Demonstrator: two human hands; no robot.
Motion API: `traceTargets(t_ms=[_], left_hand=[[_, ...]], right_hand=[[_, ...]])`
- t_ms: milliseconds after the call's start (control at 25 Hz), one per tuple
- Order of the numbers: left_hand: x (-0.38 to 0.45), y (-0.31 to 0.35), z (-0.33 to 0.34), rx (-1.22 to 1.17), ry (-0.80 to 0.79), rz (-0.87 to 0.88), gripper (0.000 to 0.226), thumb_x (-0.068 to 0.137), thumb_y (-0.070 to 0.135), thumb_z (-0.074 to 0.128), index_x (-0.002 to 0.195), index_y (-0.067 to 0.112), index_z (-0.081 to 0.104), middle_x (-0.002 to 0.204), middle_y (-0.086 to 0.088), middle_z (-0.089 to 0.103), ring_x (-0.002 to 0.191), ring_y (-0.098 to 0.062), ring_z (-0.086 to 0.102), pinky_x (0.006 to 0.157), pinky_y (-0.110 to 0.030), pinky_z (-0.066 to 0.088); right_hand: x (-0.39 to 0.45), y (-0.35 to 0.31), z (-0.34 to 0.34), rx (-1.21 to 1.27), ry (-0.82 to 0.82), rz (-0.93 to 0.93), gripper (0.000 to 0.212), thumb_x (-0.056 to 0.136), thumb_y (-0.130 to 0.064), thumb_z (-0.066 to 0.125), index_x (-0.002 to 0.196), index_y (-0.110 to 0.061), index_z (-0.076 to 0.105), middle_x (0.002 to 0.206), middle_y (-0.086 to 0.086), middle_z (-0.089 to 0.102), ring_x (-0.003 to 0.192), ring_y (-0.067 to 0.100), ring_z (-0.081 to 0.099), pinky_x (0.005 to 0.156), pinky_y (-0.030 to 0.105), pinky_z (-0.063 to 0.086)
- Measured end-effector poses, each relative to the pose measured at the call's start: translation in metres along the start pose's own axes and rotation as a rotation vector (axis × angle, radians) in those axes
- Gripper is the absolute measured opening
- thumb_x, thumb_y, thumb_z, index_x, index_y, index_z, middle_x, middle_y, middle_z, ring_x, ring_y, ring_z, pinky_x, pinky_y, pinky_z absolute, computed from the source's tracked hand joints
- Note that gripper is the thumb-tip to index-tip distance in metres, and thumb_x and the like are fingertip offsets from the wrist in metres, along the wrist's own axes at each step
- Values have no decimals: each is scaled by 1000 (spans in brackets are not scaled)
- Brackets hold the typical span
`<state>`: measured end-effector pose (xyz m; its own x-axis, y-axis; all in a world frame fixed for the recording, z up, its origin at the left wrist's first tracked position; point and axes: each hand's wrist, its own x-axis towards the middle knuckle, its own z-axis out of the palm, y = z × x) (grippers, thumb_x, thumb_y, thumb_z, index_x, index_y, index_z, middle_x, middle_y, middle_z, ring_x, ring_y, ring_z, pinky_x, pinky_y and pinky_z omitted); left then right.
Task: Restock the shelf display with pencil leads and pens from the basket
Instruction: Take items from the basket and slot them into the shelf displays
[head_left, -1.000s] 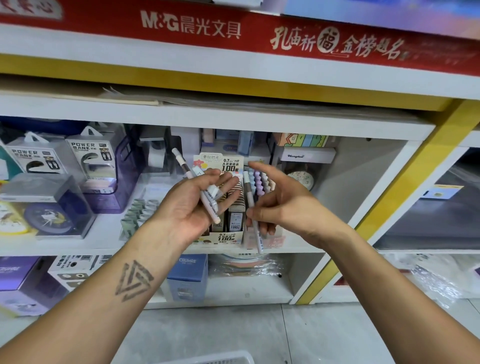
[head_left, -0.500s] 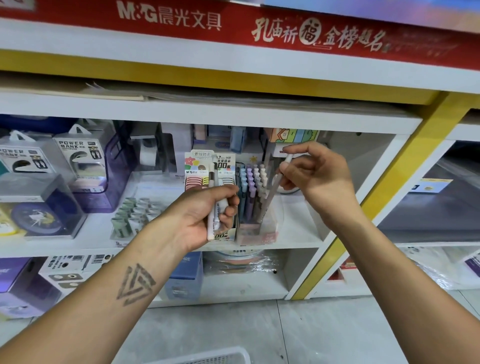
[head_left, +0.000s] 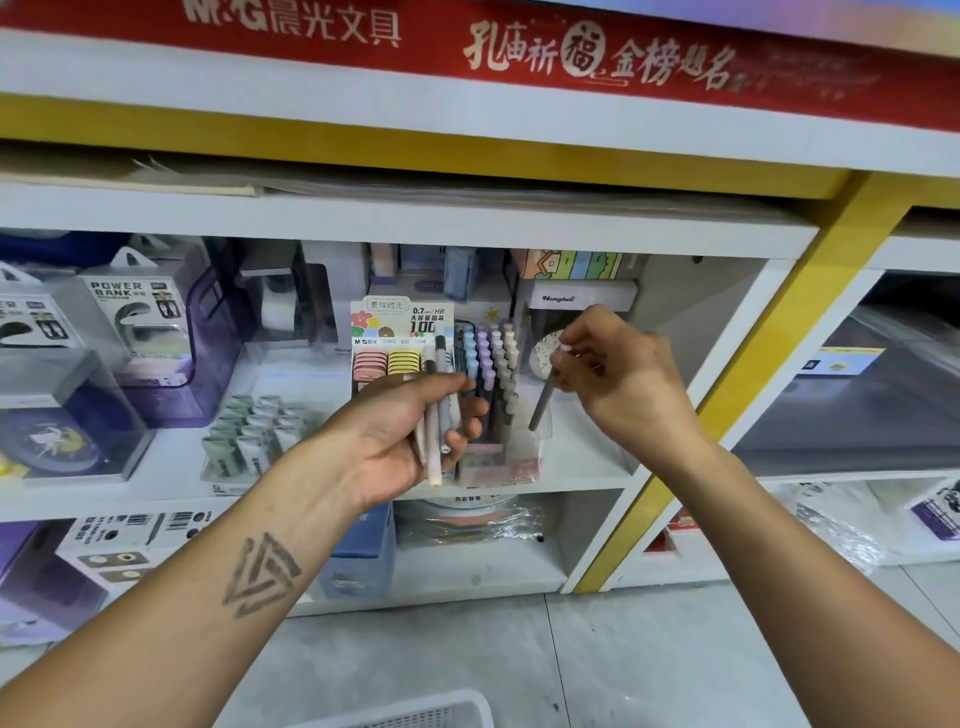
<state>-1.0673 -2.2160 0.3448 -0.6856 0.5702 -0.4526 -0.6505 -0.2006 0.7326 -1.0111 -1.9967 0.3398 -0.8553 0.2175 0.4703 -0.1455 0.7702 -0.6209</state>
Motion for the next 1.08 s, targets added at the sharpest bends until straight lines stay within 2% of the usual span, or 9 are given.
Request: traceTargets(t_ms=[120, 240, 360, 560, 880, 1080], left_hand=[[1, -1, 0, 4, -20, 19, 24, 92, 10, 61, 114, 1, 61, 72, -13, 63, 52, -19, 55, 36, -19, 39], [3, -1, 1, 10, -21, 41, 14, 94, 6, 57, 107, 1, 55, 70, -17, 62, 50, -20, 53, 35, -18, 37], [5, -2, 3, 18, -18, 64, 5, 95, 3, 54, 96, 2, 49, 69, -21, 61, 48, -22, 51, 35, -17, 35], [9, -5, 2, 48, -45, 87, 8, 95, 3, 55, 102, 5, 53, 72, -21, 61, 48, -22, 51, 36, -18, 34], [12, -1, -5, 69, -47, 88, 6, 94, 3, 57, 92, 9, 56, 73, -19, 61, 49, -22, 50, 36, -18, 35], [14, -2, -8, 64, -66, 97, 7, 93, 4, 58, 97, 8, 56, 73, -19, 61, 50, -22, 51, 37, -19, 35]], right_hand=[[2, 6, 3, -42, -11, 8, 17, 94, -17, 63, 90, -30, 52, 74, -4, 70, 69, 13, 70, 68, 44, 60], [7, 10, 4, -71, 40, 18, 16, 96, -17, 62, 90, -28, 52, 76, -8, 70, 70, 5, 70, 68, 41, 61], [11, 12, 9, -155, 35, 0, 15, 97, -15, 58, 90, -24, 49, 77, -4, 68, 73, 20, 68, 65, 44, 59], [20, 9, 21, -209, -7, -27, 8, 97, -13, 56, 90, -11, 53, 77, 11, 65, 72, 35, 61, 63, 50, 54], [25, 12, 33, -253, -55, -72, 11, 97, -7, 56, 87, -5, 52, 71, 17, 62, 68, 39, 57, 58, 47, 49], [28, 16, 35, -241, -51, -109, 14, 95, -5, 58, 82, -5, 54, 72, 14, 62, 66, 35, 58, 55, 45, 47]])
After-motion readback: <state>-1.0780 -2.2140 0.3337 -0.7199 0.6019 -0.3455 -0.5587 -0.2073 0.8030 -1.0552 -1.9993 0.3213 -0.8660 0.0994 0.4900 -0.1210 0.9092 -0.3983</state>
